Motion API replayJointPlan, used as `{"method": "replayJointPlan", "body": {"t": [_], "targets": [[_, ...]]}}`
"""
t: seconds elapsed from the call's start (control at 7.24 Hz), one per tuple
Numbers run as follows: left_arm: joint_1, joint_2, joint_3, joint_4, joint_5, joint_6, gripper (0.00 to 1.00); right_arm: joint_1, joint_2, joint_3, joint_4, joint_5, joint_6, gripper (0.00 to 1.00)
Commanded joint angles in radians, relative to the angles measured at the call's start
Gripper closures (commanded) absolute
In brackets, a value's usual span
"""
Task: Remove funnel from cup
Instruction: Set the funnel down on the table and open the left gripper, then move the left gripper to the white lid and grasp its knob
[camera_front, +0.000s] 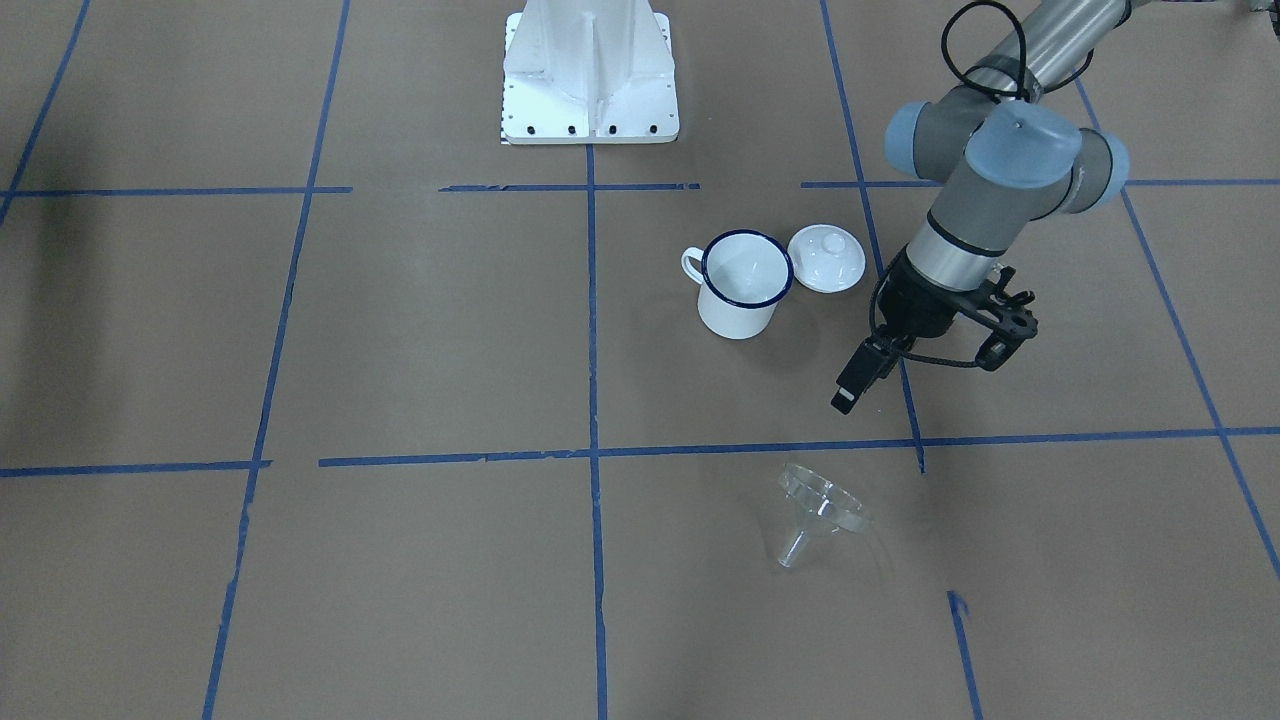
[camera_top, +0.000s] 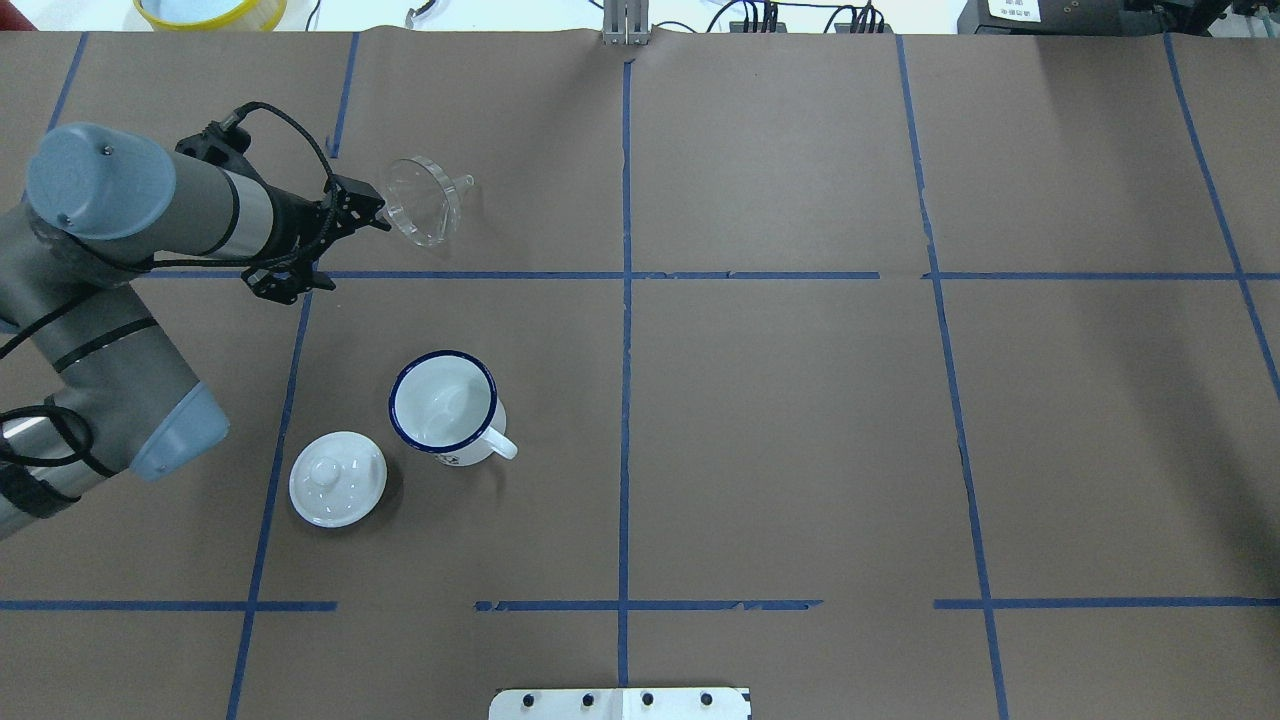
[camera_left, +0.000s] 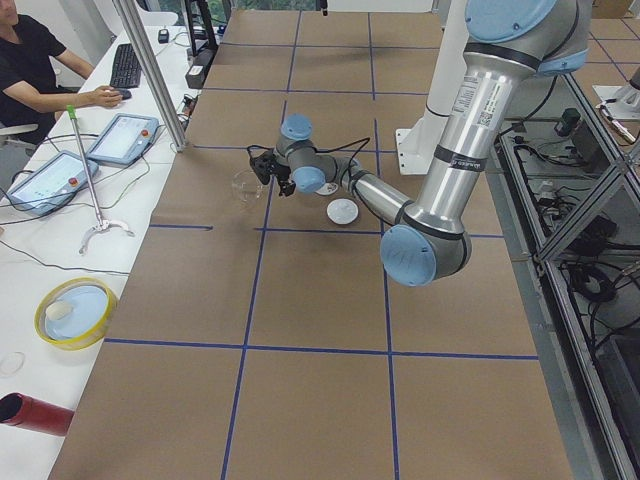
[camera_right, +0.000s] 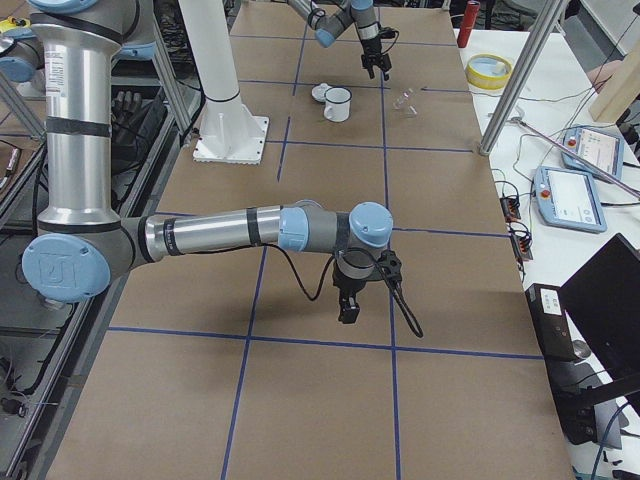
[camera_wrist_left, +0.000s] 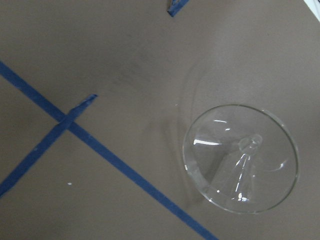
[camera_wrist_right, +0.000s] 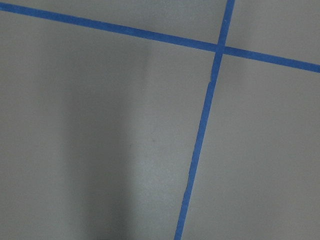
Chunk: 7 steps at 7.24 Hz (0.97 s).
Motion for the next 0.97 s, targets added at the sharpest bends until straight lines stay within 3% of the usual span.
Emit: {"method": "replayJointPlan", "body": {"t": [0.0,0.14,0.83], "targets": [[0.036,0.073,-0.195,0.278,-0.005,0.059,0.0,0.0,0.0,0.0,0.0,0.0,0.0,0.0],[0.097,0.073,-0.21,0.373,-0.002,0.05,0.0,0.0,0.0,0.0,0.0,0.0,-0.001,0.0],[0.223,0.156,-0.28,0.38,-0.006,-0.074,0.0,0.0,0.0,0.0,0.0,0.0,-0.001,0.0]]}}
